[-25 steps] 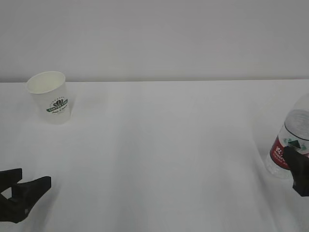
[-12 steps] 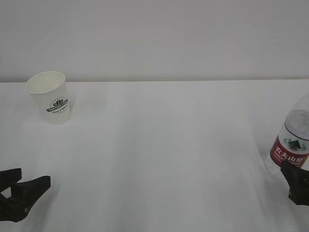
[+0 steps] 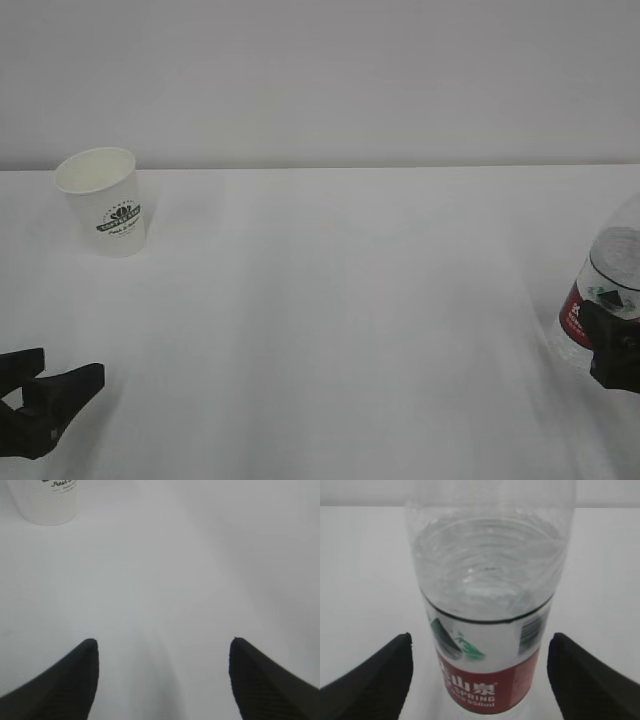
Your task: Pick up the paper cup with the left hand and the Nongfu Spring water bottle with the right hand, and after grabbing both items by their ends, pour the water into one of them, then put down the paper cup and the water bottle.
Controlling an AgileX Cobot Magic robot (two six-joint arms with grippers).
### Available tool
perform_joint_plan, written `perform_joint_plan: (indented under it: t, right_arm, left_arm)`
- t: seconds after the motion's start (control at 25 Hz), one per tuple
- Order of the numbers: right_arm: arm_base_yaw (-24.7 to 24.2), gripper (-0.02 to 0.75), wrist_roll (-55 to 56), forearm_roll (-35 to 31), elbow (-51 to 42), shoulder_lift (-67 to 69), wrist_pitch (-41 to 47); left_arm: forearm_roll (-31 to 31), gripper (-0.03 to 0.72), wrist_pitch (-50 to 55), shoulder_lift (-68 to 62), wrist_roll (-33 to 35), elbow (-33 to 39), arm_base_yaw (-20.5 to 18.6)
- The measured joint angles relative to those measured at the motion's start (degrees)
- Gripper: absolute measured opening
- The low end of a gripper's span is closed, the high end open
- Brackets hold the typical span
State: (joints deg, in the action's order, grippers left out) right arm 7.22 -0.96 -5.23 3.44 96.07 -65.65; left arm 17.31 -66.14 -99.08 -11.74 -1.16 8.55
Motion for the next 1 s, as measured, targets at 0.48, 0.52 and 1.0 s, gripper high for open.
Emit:
perform_joint_plan:
  t: [0.48, 0.52, 1.0]
  right_arm:
    - [0.0, 0.629, -1.26, -1.05, 4.03, 3.47, 0.0]
    - [0.0, 0.629, -1.26, -1.16, 4.44, 3.6, 0.0]
    - [0.0, 0.608, -1.79, -1.35, 8.87, 7.31, -0.04]
  left_arm:
    - [-0.23, 0.591, 0.0, 0.0, 0.0, 0.0, 0.0]
    - [-0.24, 0.591, 0.0, 0.0, 0.0, 0.0, 0.0]
    - [-0.73, 0.591, 0.0, 0.0, -0.04, 0.0, 0.0]
